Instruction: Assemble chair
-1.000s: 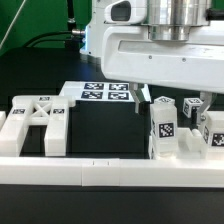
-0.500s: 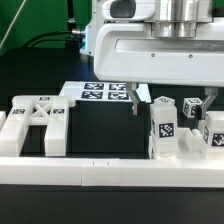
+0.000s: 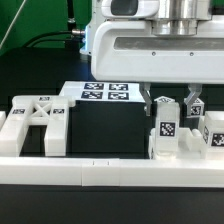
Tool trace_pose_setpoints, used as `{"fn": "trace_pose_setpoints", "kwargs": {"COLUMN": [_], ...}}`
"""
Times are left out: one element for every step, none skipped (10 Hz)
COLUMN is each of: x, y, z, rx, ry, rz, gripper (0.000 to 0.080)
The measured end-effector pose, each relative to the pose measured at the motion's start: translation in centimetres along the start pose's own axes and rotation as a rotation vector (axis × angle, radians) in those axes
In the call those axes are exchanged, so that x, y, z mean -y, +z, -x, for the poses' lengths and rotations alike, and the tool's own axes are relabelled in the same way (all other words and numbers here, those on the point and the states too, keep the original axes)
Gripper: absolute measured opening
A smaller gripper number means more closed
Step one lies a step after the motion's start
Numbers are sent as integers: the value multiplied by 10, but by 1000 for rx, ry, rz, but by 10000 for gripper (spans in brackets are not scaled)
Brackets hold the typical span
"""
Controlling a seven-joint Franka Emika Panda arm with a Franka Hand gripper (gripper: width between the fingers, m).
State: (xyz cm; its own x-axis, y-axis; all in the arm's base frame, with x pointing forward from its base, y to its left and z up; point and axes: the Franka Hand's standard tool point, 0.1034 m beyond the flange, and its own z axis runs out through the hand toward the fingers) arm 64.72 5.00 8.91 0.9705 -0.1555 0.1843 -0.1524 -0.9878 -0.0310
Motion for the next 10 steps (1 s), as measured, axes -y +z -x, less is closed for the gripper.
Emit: {"fn": "trace_pose_setpoints", "kwargs": {"x": [0,0,-1,-2,-4,-6,-7,-7,-8,-8], "y": [0,0,1,1,1,2,2,2,2,2], "z": [0,0,0,0,0,0,0,0,0,0], "rx": [0,0,1,1,2,3,4,9,14,15], "ry": [0,37,114,229,371,476,546,640,705,766], "rz": [0,-1,-1,-3,-4,-4,-3,3,11,11], "gripper": [285,285,285,285,285,285,285,285,285,285]}}
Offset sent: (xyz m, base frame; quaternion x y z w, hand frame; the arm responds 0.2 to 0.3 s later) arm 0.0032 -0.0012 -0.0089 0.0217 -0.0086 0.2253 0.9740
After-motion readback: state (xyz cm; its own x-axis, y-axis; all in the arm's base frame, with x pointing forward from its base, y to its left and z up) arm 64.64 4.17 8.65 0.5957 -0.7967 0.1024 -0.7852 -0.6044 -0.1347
